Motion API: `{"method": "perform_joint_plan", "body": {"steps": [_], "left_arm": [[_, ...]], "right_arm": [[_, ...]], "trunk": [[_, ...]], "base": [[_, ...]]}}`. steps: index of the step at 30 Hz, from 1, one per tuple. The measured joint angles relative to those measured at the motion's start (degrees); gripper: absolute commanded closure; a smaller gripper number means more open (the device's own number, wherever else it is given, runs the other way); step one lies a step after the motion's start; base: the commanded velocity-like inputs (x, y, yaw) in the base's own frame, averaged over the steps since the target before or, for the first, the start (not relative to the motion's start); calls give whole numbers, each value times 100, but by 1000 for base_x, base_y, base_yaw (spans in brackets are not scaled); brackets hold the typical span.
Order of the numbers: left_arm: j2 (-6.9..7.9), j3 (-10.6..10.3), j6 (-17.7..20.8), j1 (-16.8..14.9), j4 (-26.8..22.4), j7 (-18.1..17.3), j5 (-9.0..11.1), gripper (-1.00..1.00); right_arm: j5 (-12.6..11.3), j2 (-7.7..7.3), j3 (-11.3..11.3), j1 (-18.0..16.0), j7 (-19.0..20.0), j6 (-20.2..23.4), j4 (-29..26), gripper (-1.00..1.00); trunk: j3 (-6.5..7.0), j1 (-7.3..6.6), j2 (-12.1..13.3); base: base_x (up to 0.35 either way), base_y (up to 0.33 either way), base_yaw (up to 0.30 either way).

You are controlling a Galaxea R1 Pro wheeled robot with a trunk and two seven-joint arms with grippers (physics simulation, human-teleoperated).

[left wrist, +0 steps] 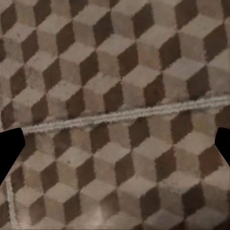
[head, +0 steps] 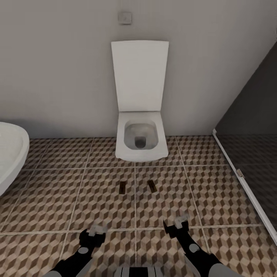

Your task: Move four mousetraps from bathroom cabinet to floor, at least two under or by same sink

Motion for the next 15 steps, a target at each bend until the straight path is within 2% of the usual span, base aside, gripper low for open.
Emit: {"method": "perform_joint_plan", "body": {"steps": [5,10,12,15], "left_arm": [[1,-5,-188,23,273,0,9,-100],[-27,-6,-1110,37,628,-9,26,-100],[-66,-6,-1383,41,818,-33,26,-100],[-117,-6,-1564,43,1017,-122,21,-100]], "right_arm": [[-9,-23,5,-1,122,-218,286,-100],[-15,-35,0,-2,158,-485,480,-100],[-17,-37,-1,-2,169,-568,576,-100],[-19,-35,-1,-2,176,-667,700,-100]], "trunk": [[90,-110,201],[180,-220,401],[215,-264,481],[269,-330,602]], "base": [[0,0,0],[0,0,0],[0,0,0],[0,0,0]]}}
